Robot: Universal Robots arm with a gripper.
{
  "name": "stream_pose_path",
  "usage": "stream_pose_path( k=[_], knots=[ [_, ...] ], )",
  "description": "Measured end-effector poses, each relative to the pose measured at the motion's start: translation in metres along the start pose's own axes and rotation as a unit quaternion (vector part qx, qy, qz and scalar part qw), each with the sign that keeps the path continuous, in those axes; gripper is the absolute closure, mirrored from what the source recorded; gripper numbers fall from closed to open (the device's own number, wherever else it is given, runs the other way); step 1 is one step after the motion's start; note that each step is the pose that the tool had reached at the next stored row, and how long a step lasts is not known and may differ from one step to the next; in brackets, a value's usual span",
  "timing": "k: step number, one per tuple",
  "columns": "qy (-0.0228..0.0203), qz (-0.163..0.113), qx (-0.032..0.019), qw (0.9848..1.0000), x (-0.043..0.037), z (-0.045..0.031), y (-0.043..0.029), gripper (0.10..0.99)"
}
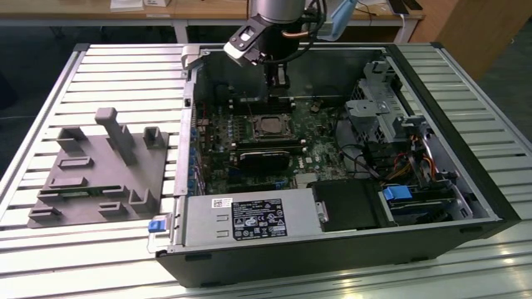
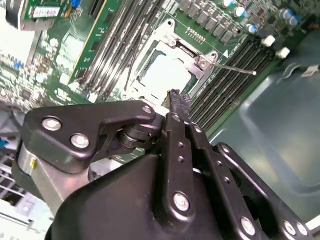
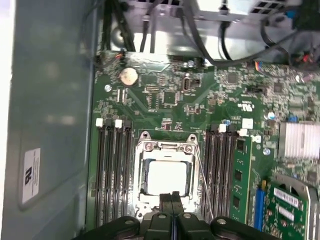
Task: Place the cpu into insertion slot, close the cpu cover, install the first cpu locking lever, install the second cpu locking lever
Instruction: 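Install the first cpu locking lever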
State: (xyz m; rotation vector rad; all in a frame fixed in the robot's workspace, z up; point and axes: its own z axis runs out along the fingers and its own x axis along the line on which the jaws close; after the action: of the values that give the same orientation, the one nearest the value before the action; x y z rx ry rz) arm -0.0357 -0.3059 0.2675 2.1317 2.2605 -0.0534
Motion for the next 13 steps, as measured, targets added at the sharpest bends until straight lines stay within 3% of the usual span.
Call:
stream_pose_path(
  k=[6,13],
  knots=[
    [0.0,-0.054,-0.0027,0.9985,0.0,0.0003,0.0,0.98],
    [-0.0001,-0.111,-0.0054,0.9938,0.0,0.0003,0.0,0.98]
  ],
)
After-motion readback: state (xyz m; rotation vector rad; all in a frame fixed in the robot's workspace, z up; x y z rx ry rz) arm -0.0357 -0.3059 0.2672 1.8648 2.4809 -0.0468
